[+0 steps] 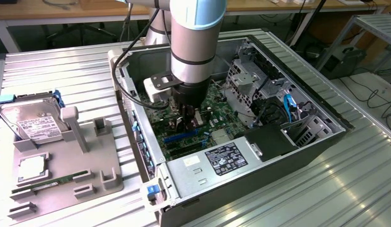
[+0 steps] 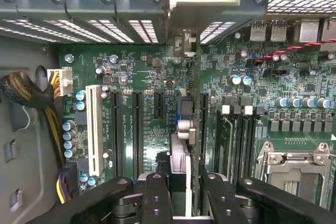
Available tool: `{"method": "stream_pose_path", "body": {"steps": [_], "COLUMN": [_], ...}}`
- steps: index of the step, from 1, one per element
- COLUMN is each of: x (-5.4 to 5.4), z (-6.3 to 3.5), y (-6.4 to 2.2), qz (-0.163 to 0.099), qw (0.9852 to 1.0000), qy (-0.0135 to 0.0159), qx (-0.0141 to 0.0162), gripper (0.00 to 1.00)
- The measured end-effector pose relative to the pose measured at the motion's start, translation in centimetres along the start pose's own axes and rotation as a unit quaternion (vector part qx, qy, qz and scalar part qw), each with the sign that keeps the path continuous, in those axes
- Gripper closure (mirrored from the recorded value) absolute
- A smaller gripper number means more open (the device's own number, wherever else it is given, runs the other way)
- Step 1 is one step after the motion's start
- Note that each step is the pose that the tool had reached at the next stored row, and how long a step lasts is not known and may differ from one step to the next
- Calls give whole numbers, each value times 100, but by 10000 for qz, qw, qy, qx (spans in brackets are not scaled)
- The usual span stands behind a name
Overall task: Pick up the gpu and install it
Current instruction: 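Insert the gpu into the slot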
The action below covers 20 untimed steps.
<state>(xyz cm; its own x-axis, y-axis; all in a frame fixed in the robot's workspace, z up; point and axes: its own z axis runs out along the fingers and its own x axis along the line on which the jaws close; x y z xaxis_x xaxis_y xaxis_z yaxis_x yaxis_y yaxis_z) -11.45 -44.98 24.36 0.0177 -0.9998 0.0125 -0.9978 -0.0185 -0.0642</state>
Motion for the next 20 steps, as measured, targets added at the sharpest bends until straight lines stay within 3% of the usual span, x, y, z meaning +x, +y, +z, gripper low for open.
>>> {"method": "stream_pose_path", "body": {"steps": [20], "x": [-2], "z": [147], "y": [46], "qz": [0], "qw": [10000], "qy": [-10], "qx": [4], "gripper": [72]}}
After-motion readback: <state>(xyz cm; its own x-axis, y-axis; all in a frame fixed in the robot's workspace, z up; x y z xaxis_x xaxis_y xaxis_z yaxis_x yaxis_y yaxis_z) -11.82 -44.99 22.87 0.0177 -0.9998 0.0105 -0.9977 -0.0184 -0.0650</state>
